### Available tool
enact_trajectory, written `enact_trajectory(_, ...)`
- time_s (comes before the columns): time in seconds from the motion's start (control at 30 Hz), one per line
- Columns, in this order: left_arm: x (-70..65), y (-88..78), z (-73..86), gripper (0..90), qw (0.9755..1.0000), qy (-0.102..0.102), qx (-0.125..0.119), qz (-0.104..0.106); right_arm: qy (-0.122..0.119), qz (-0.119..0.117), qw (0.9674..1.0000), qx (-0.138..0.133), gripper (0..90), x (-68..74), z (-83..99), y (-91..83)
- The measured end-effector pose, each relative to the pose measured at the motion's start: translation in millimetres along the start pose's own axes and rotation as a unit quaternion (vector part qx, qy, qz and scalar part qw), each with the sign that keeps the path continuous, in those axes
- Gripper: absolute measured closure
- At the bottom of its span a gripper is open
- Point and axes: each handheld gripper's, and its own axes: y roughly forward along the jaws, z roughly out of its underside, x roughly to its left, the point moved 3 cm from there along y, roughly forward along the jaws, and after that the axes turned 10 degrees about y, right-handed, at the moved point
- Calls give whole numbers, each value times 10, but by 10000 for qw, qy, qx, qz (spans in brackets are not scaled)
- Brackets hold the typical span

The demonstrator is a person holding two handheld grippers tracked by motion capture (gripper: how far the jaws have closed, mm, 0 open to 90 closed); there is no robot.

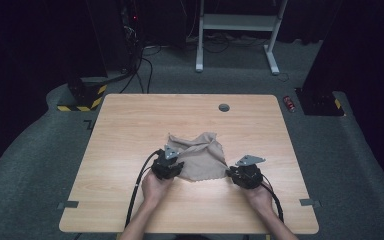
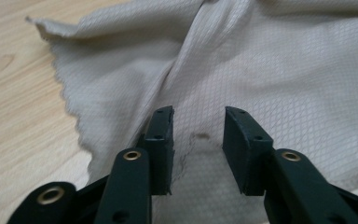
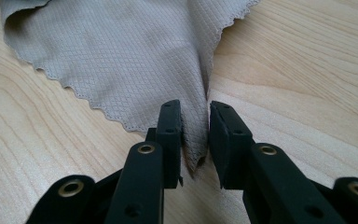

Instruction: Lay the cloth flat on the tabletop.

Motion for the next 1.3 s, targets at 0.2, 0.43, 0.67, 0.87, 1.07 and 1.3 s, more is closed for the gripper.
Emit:
enact_trajectory(0.2,-29,6,5,846,9999,98,17,121,29,-3,10000,-15,738,3,8,-3)
enact_trajectory(0.43,-32,-65,12,892,9996,191,-5,208,28,-1,10000,-34,739,3,10,-2)
enact_trajectory(0.67,-30,-226,-2,863,9992,204,-173,311,27,2,10000,-36,738,3,13,-3)
enact_trajectory(0.87,-12,-224,46,861,9990,198,-78,383,35,-2,10000,-61,734,1,16,-2)
enact_trajectory(1.07,-57,-363,103,893,9983,256,-188,485,29,8,10000,-52,733,2,15,-3)
enact_trajectory(1.3,-68,-563,324,896,9981,204,-223,545,17,21,10000,-40,734,5,13,-4)
